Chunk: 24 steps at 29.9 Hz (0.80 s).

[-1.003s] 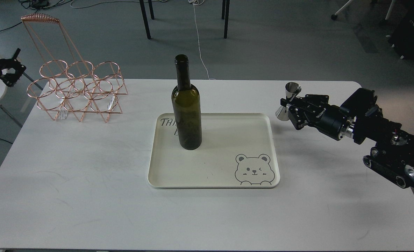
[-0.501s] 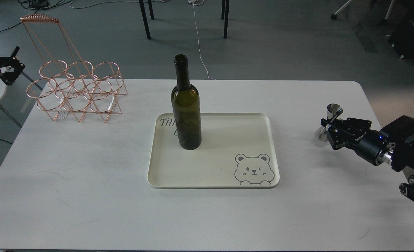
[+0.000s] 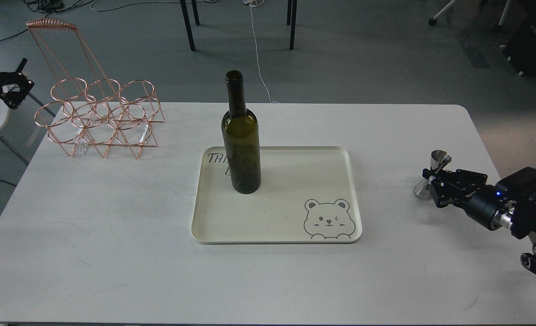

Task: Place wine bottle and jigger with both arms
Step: 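Lift the jigger with the right gripper and carry it off the tray, then lower the jigger onto the table, release it, withdraw the right gripper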

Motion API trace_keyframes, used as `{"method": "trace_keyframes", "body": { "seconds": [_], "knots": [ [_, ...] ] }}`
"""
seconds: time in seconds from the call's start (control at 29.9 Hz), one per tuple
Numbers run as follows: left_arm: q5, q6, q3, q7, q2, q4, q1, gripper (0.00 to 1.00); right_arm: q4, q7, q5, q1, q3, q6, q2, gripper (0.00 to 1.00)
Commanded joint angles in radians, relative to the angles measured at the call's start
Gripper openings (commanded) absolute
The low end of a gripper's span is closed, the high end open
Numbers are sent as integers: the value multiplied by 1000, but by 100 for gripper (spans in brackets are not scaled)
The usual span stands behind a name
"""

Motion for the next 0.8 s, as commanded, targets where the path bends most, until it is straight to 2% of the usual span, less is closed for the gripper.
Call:
{"method": "trace_keyframes", "body": {
  "seconds": [0.0,0.17,0.27,0.43,0.53,0.67,0.77],
  "knots": [
    [3,4,5,1,-1,0,-20,98,1,2,0,-8,0,0,0,20],
    [20,7,5,0,-2,0,-25,98,5,4,1,-8,0,0,-5,27],
    [20,7,5,0,-1,0,-25,98,7,4,1,-10,1,0,-9,34],
    [20,5,5,0,1,0,-27,98,15,4,3,-10,1,0,-12,42],
    [20,5,5,0,5,0,-27,98,42,4,3,-19,1,0,-29,56],
    [20,2,5,6,16,-2,-27,98,168,7,5,-40,-2,0,-141,79],
    [21,-4,6,9,19,-2,-25,98,290,8,5,-92,1,0,-208,88]
  ]
}}
